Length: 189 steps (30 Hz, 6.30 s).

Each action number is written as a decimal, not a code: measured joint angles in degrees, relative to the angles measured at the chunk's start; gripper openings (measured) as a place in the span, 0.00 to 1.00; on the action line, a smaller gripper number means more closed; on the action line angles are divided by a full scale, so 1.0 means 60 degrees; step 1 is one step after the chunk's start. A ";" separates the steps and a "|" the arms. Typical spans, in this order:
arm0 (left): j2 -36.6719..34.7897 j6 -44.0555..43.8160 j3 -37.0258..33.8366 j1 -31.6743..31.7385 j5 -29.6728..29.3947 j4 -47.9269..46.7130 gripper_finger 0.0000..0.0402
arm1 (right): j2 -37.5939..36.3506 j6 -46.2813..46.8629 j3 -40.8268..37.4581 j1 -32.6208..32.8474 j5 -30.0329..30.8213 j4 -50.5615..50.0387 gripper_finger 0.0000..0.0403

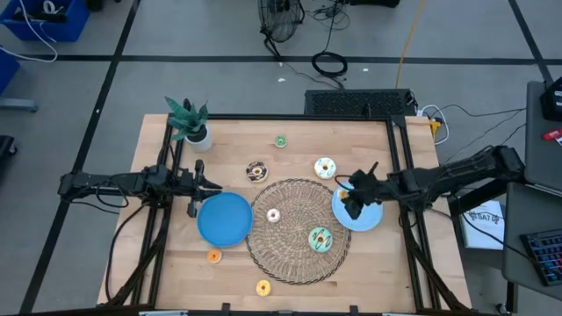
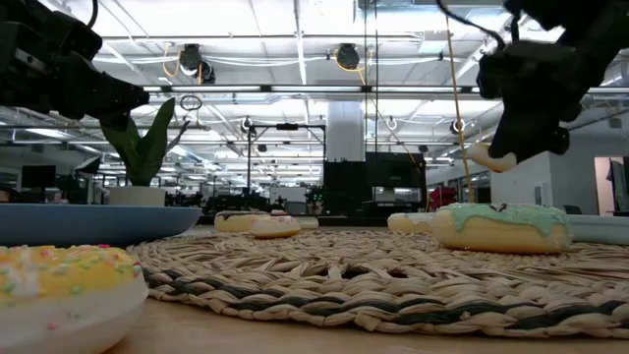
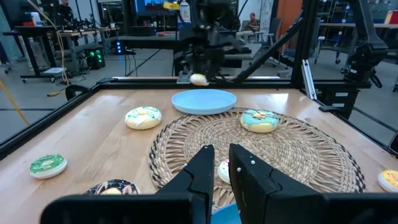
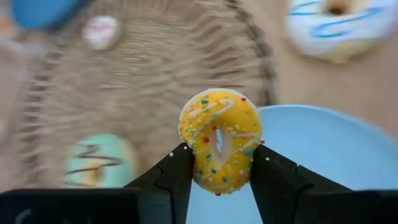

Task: Pick & Place donuts
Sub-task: Put the top small yellow donut on the light blue plate, then put the small green donut on the light blue plate

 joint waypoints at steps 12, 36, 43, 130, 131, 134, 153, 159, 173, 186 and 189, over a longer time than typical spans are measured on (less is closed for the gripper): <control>0.0000 0.0000 0.0000 0.0001 0.0003 -0.0004 0.13 | 0.1327 -0.0706 0.0032 -0.0629 -0.0002 -0.1374 0.33; -0.0002 0.0000 0.0000 0.0000 0.0000 -0.0009 0.13 | 0.2578 -0.1479 0.0021 -0.0625 0.0056 0.0228 0.33; -0.0001 0.0000 0.0000 0.0000 0.0000 -0.0020 0.13 | 0.2581 -0.1479 0.0021 -0.0625 0.0049 0.0222 0.33; 0.0000 0.0000 0.0000 -0.0002 0.0001 -0.0015 0.13 | -0.1659 -0.1679 -0.3416 -0.0599 -0.2323 0.8470 0.51; 0.0000 0.0000 0.0000 -0.0002 0.0000 -0.0015 0.13 | -0.1663 -0.1885 -0.3532 -0.0572 -0.2438 0.9308 0.51; -0.0002 0.0000 0.0000 0.0000 0.0000 -0.0015 0.13 | -0.1667 -0.2750 -0.3655 -0.0316 -0.2480 1.0851 0.51; -0.0003 0.0000 0.0000 -0.0002 0.0000 -0.0018 0.13 | -0.3785 -0.5740 -0.3655 0.0733 -0.2660 0.8546 0.51; -0.0004 0.0000 0.0000 -0.0002 0.0000 -0.0018 0.13 | -0.5396 -0.5840 -0.3658 0.0599 -0.1658 0.6437 0.51; 0.0000 0.0000 0.0000 0.0001 0.0000 -0.0018 0.13 | -0.7965 -0.6769 -0.3658 0.0595 -0.0105 0.5082 0.51; 0.0000 0.0000 0.0000 0.0002 0.0004 -0.0018 0.13 | -0.8511 -0.6664 -0.4887 0.0595 -0.0473 0.5693 0.51; -0.0002 0.0000 0.0000 0.0000 0.0000 -0.0018 0.13 | -0.8686 -0.6739 -0.5089 0.0595 -0.0471 0.6089 0.51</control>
